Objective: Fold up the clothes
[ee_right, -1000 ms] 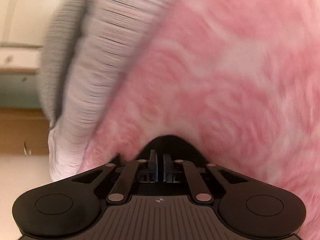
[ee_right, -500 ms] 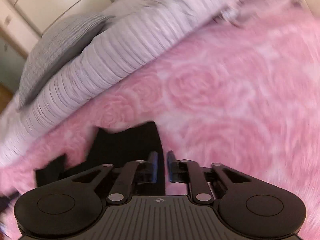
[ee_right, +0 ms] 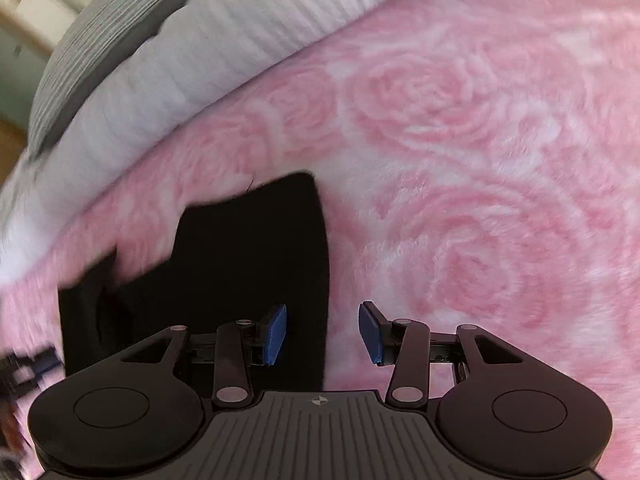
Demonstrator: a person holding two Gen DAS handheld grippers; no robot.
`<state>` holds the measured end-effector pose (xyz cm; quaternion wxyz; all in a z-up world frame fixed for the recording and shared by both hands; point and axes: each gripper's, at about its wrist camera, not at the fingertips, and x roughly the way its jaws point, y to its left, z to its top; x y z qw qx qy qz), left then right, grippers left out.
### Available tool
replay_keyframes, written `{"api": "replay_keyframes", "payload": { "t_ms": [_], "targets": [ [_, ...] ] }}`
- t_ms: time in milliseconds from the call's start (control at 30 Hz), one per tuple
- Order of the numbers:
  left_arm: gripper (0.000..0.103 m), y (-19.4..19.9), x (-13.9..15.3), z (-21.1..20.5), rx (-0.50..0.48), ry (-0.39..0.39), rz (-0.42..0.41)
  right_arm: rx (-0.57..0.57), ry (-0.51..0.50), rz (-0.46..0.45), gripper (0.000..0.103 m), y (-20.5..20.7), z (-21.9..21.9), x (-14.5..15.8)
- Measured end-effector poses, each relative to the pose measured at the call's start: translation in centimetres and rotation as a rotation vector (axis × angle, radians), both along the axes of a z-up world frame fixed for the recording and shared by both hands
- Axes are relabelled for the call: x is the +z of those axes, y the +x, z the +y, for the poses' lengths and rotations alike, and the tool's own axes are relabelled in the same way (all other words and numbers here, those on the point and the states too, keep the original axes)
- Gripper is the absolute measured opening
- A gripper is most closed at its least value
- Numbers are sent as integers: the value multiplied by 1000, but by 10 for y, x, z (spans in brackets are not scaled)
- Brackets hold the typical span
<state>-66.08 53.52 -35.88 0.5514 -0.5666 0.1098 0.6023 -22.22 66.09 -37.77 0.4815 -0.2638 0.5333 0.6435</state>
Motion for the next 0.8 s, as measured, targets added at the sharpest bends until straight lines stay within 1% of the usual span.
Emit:
{"api": "replay_keyframes", "payload": {
  "t_ms": [67, 133, 200, 233, 267, 333, 367, 433, 567, 600, 633, 667, 700, 733, 767, 800],
  "targets": [
    [40, -6, -7, 9, 18, -5, -17, -49, -18, 57, 44, 4, 11, -11],
    [40, -9, -15, 18, 27, -21, -27, -81, -27, 94, 44, 4, 20, -17],
    [39, -12, -22, 24, 29, -36, -50, -72, -13, 115, 44, -1, 25, -19],
    [39, -11, -24, 25, 33, -17, -71, -59, -4, 124, 44, -4, 28, -19],
    [29, -9, -25, 26, 17, 3, -106, -38, 2, 117, 44, -8, 30, -18],
    [7, -5, -26, 29, -25, 36, -173, 28, 40, 72, 4, -17, 30, -14],
    [6, -1, -22, 29, -49, 61, -183, 67, 72, 54, 4, -22, 29, -9],
    [6, 5, -2, 26, -105, 146, -165, 120, 164, 32, 3, -28, 23, 5],
    [7, 5, 49, 2, -196, 421, -109, 126, 414, 97, 3, -15, -1, 52],
    [8, 3, 46, 2, -185, 392, -62, 126, 483, 109, 3, -11, -8, 61],
    [11, 1, 42, 4, -172, 359, -15, 125, 485, 60, 3, -13, -8, 60],
    [15, -1, 33, 7, -154, 290, 21, 123, 483, 11, 4, -14, -8, 58],
    [15, -3, 23, 11, -136, 219, 55, 118, 410, -23, 6, -14, -1, 46],
    [15, -5, 13, 14, -118, 149, 90, 77, 318, -42, 7, -11, 7, 35],
    [15, -8, 10, 13, -90, 129, 94, 37, 226, -61, 8, -8, 15, 23],
    [16, -11, 10, 9, -67, 137, 78, -3, 137, -79, 17, -6, 22, 12]
  ]
}}
